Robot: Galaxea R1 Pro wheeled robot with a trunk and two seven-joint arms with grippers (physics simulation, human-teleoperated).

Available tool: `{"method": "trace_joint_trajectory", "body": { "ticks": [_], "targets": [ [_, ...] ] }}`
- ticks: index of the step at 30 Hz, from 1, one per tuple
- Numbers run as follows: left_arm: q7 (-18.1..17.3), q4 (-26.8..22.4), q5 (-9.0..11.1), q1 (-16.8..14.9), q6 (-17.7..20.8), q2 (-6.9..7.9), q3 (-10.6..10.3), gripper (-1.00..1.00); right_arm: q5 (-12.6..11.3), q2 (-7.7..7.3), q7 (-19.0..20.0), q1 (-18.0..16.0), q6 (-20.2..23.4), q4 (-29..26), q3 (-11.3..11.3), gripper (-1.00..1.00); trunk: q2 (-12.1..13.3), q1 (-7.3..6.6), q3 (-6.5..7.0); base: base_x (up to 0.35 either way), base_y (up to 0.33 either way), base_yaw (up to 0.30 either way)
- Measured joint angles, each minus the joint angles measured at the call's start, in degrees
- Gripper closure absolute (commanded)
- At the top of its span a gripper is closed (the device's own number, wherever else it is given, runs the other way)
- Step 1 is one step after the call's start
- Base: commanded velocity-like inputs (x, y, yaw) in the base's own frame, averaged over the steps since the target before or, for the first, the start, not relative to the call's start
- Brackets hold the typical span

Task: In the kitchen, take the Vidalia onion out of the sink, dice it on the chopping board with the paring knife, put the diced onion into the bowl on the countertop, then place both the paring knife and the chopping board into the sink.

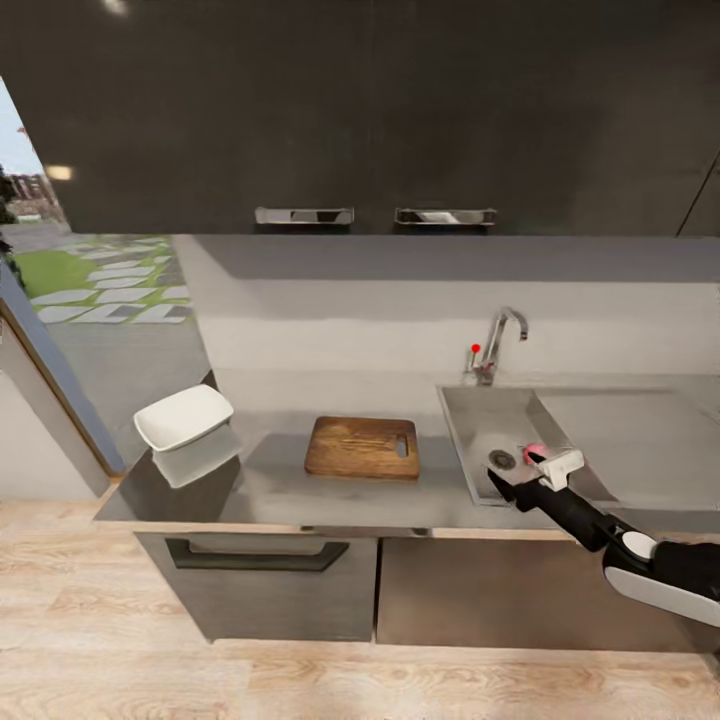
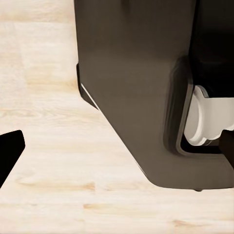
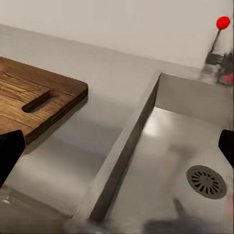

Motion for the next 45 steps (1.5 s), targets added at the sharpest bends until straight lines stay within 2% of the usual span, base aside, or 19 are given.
{"method": "trace_joint_trajectory", "body": {
  "ticks": [4, 18, 19, 22, 26, 29, 32, 33, 34, 35, 38, 39, 41, 44, 45],
  "targets": [
    [0.0, 0.0, 0.0, 0.0, 0.0, 0.00, 0.0, -1.00, -0.1, -1.81, 0.0, 0.0, -0.1, 0.0, 1.0, -1.00, 0.0, -0.01, 0.00, -0.095, 0.000, 0.000],
    [0.1, -0.2, 0.0, 0.0, 0.0, -0.20, 0.1, -1.00, 0.0, -4.35, 0.4, 0.0, -0.2, 0.0, 1.5, -1.00, 0.0, -0.02, 0.00, -0.010, 0.000, -0.137],
    [0.1, -0.2, 0.0, 0.0, 0.0, -0.21, 0.1, -1.00, 0.0, -5.17, 1.4, 0.0, -0.2, 0.0, 1.6, -1.00, 0.0, -0.02, 0.00, 0.000, 0.000, -0.015],
    [0.1, -0.2, 0.0, 0.0, 0.0, -0.21, 0.2, -1.00, 0.0, -5.88, 5.5, 0.0, -0.3, 0.1, 1.6, -1.00, 0.0, -0.02, 0.00, 0.000, 0.000, -0.007],
    [0.1, -0.2, 0.0, 0.0, 0.0, -0.29, 0.1, -1.00, 0.5, -6.98, 15.5, 0.0, 0.1, 1.7, 1.4, -1.00, 0.0, -0.02, 0.00, 0.000, 0.000, -0.001],
    [0.1, -0.2, 0.0, 0.0, 0.0, -0.51, 0.1, -1.00, 0.5, -7.30, 21.5, 0.0, 1.1, 2.5, 0.5, -1.00, 0.0, -0.02, 0.00, 0.000, 0.000, 0.000],
    [0.1, -0.2, 0.0, 0.0, 0.0, -1.24, 0.1, -1.00, 0.5, -8.16, 31.3, 0.0, 6.0, 3.5, -3.5, -1.00, 0.0, -0.02, 0.00, 0.000, 0.000, 0.000],
    [0.1, -0.2, 0.0, 0.0, 0.0, -1.76, 0.1, -1.00, 0.4, -8.38, 35.9, 0.0, 10.1, 4.9, -6.6, -1.00, 0.0, -0.02, 0.00, 0.000, 0.000, 0.000],
    [0.1, -0.2, 0.0, 0.0, 0.0, -2.13, 0.1, -1.00, 0.4, -8.46, 38.4, 0.0, 13.2, 6.0, -9.1, -1.00, 0.0, -0.02, 0.00, 0.000, 0.000, 0.000],
    [0.1, -0.2, 0.0, 0.0, -0.1, -2.31, 0.1, -1.00, 0.4, -8.49, 39.5, 0.0, 14.8, 6.5, -10.4, -1.00, 0.0, -0.01, 0.00, 0.000, 0.000, 0.000],
    [0.1, -1.0, 0.0, 0.0, -0.1, -2.91, 0.0, -1.00, 0.3, -8.56, 43.9, 0.0, 23.5, 7.9, -17.3, -1.00, 0.0, -0.01, 0.00, 0.000, 0.000, 0.000],
    [0.1, -2.5, 0.0, 0.0, -0.1, -2.85, 0.1, -1.00, 0.3, -8.57, 45.1, 0.0, 27.7, 8.2, -20.3, -1.00, 0.0, -0.01, 0.01, 0.000, 0.000, 0.000],
    [0.1, -4.0, 0.0, 0.0, 0.0, -2.66, 0.1, -1.00, 0.4, -8.57, 45.8, 0.0, 30.9, 8.3, -22.9, -1.00, 0.0, -0.01, 0.00, 0.000, 0.000, 0.000],
    [0.1, -5.9, 0.0, 0.0, 0.1, -1.96, 0.2, -1.00, 0.3, -8.58, 46.8, 0.0, 36.4, 8.5, -28.7, -1.00, 0.0, -0.02, 0.00, 0.000, 0.000, 0.000],
    [0.1, -6.1, 0.0, 0.0, 0.1, -1.82, 0.3, -1.00, 0.4, -8.58, 46.9, 0.0, 37.3, 8.5, -29.9, -1.00, 0.0, -0.02, 0.00, 0.000, 0.000, 0.000]
  ]
}}
